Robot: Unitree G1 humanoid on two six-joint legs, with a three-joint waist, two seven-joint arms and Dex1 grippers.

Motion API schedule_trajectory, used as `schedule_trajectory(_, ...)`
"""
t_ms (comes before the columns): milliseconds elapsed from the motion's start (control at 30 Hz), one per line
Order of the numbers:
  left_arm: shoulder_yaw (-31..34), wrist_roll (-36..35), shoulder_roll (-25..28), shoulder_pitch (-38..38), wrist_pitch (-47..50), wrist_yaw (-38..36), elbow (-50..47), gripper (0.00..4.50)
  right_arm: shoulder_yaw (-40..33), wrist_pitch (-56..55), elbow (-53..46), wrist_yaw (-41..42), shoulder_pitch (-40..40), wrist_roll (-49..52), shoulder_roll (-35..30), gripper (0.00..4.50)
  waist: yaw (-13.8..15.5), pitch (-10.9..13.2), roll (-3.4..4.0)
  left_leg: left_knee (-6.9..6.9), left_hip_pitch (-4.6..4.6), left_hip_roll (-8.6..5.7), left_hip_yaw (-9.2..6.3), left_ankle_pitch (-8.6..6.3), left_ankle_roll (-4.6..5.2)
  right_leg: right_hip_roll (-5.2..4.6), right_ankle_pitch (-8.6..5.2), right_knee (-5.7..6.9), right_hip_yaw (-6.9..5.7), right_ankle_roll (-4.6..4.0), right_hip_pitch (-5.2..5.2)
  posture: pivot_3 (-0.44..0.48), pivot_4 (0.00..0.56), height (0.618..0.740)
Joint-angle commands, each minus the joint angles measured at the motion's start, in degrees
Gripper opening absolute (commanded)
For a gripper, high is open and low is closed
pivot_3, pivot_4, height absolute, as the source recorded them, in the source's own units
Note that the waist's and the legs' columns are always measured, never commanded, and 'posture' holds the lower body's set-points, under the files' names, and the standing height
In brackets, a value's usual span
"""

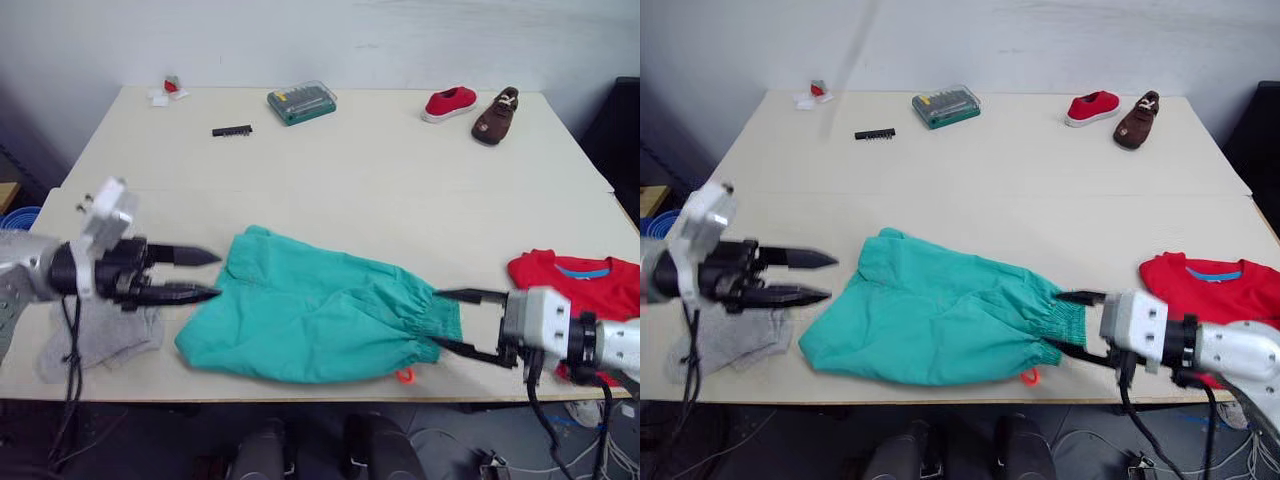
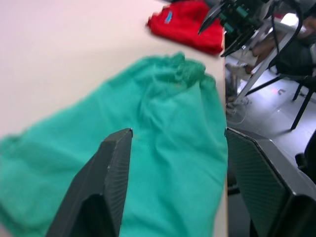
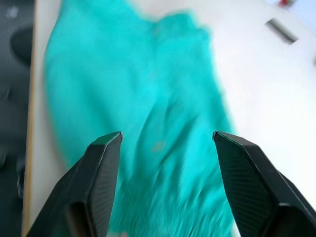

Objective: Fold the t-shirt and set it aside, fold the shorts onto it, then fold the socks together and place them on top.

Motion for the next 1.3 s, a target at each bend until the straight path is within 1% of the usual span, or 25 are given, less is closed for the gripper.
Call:
schedule_trajectory(33,-9.56,9.32,-3.22,-2.74,-8.89,-2.7,4.45,1.89,3.29,9.24,-3.52,-3.46,-5.21,5.02,2.47,1.66,-0.03,-0.01,-0.01,-0.03,0.0,-0.01,0.01,-0.01,-0.01,0.0,0.0,-0.02,0.0,0.0,-0.01,0.0,0.15,0.74)
schedule_trajectory(100,-14.52,13.87,-7.22,-5.14,-13.25,-3.23,8.81,1.26,8.1,13.07,-3.04,-4.94,-10.44,3.3,6.06,0.93,-0.07,-0.01,-0.02,-0.03,-0.11,0.01,0.08,0.0,0.0,0.04,-0.01,-0.03,-0.02,-0.03,-0.13,0.0,0.15,0.74)
schedule_trajectory(167,-17.49,17.24,-10.16,-6.45,-16.71,-3.64,12.28,0.61,11.45,15.37,-2.08,-5.35,-13.81,0.6,9.11,0.26,-0.08,-0.01,-0.02,0.04,-0.24,0.01,0.13,0.03,0.04,0.07,-0.01,0.0,-0.02,-0.02,-0.26,0.0,0.15,0.74)
schedule_trajectory(200,-19.39,19.44,-11.37,-6.81,-19.01,-4.12,14.13,0.3,13.5,15.93,-1.27,-5.21,-15.15,-1.7,10.51,0.0,-0.12,-0.01,-0.02,0.07,-0.35,0.01,0.16,0.04,0.06,0.08,-0.01,0.01,-0.02,-0.03,-0.36,0.0,0.15,0.74)
schedule_trajectory(233,-21.55,22.31,-12.61,-7.06,-22.34,-4.45,16.44,0.03,16.15,16.96,-0.11,-4.92,-16.61,-3.83,12.04,0.0,-0.14,-0.02,-0.03,0.09,-0.4,0.02,0.17,0.05,0.08,0.1,-0.01,0.01,-0.03,-0.02,-0.39,0.0,0.15,0.74)
schedule_trajectory(300,-26.08,30.29,-15.33,-8.24,-31.39,-2.1,22.72,0.03,23.47,17.18,3.83,-4.22,-19.01,-13.19,13.57,0.0,-0.11,-0.03,-0.04,0.13,-0.4,0.01,0.21,0.05,0.1,0.1,-0.01,0.01,-0.04,-0.02,-0.4,0.0,0.15,0.74)
schedule_trajectory(367,-27.64,34.85,-18.04,-9.96,-35.57,1.0,28.3,0.03,28.34,15.37,7.73,-4.09,-19.88,-22.07,13.92,0.0,-0.04,-0.03,-0.05,0.15,-0.43,0.0,0.23,0.07,0.15,0.09,-0.01,0.0,-0.07,-0.02,-0.41,0.0,0.15,0.74)
schedule_trajectory(467,-27.18,37.69,-20.88,-11.94,-39.84,3.84,34.71,0.03,29.16,13.67,11.21,-4.59,-18.82,-27.29,14.93,0.0,0.68,-0.05,-0.08,0.21,-0.52,-0.07,0.12,0.11,0.27,-0.01,0.03,0.0,-0.18,0.05,-0.4,0.0,0.15,0.74)
schedule_trajectory(633,-25.66,38.86,-22.48,-13.15,-43.62,4.21,40.44,0.03,23.11,10.37,13.75,-4.55,-12.37,-31.87,12.47,0.0,0.98,-0.21,-0.07,0.23,-0.36,-0.06,0.08,0.11,0.3,-0.04,0.09,-0.04,-0.19,0.15,-0.18,0.0,0.15,0.74)
schedule_trajectory(733,-25.13,39.29,-21.74,-13.05,-45.31,3.57,42.31,0.03,14.81,11.28,13.34,-3.7,-7.76,-29.1,10.77,0.0,1.17,-0.29,-0.14,0.23,-0.17,-0.05,0.05,0.1,0.32,-0.06,0.11,-0.06,-0.17,0.17,0.0,0.0,0.15,0.74)
schedule_trajectory(833,-24.03,38.67,-21.31,-12.73,-45.55,3.02,42.85,0.03,6.95,12.21,13.57,-2.1,-4.16,-26.08,10.37,0.0,1.2,-0.31,-0.14,0.22,-0.13,-0.05,0.03,0.08,0.33,-0.08,0.12,-0.04,-0.17,0.16,0.03,0.0,0.15,0.74)
schedule_trajectory(967,-21.61,35.4,-21.56,-11.7,-42.52,0.72,39.41,0.03,1.23,12.92,13.46,0.33,-3.08,-23.77,10.59,0.0,0.78,-0.32,-0.12,0.18,-0.12,-0.02,0.02,0.08,0.32,-0.08,0.12,-0.03,-0.18,0.15,0.02,0.0,0.15,0.74)
schedule_trajectory(1000,-20.84,34.35,-21.81,-11.54,-41.22,0.23,38.07,0.03,0.07,13.81,12.89,0.81,-3.8,-21.96,11.28,0.0,0.61,-0.32,-0.12,0.17,-0.13,-0.02,0.02,0.08,0.32,-0.07,0.12,-0.02,-0.18,0.15,0.01,0.0,0.15,0.74)
schedule_trajectory(1067,-18.51,30.49,-22.73,-11.56,-36.17,-0.36,33.63,0.03,-1.74,18.23,9.69,0.28,-8.55,-14.63,14.05,0.0,0.08,-0.31,-0.13,0.15,-0.15,-0.01,0.01,0.09,0.31,-0.07,0.12,-0.03,-0.19,0.14,-0.01,0.0,0.15,0.74)
schedule_trajectory(1133,-14.83,24.31,-24.67,-12.96,-26.45,1.22,29.18,0.03,0.05,22.34,6.78,-1.73,-14.65,-10.9,17.06,0.0,-0.26,-0.3,-0.13,0.15,-0.19,0.0,0.0,0.1,0.3,-0.07,0.12,-0.01,-0.19,0.14,-0.06,0.0,0.15,0.74)
schedule_trajectory(1200,-11.58,20.6,-26.76,-15.16,-18.99,4.73,28.24,0.03,4.07,24.35,5.7,-3.21,-19.05,-12.27,19.4,0.0,-0.26,-0.29,-0.12,0.15,-0.28,0.01,-0.04,0.12,0.26,-0.06,0.12,0.03,-0.19,0.14,-0.16,0.0,0.15,0.74)
schedule_trajectory(1267,-11.28,20.85,-27.46,-16.0,-17.14,5.96,28.39,0.03,8.13,25.63,6.06,-4.41,-21.91,-14.63,21.61,0.0,-0.17,-0.29,-0.12,0.16,-0.35,0.01,-0.15,0.15,0.22,-0.06,0.1,0.04,-0.29,0.11,-0.19,0.0,0.15,0.74)
schedule_trajectory(1300,-12.21,22.09,-27.44,-16.12,-17.88,5.94,28.85,0.03,10.78,25.68,6.98,-5.28,-23.08,-16.82,22.71,0.0,-0.19,-0.29,-0.12,0.15,-0.37,0.01,-0.18,0.15,0.2,-0.05,0.09,0.02,-0.35,0.1,-0.18,0.0,0.15,0.74)
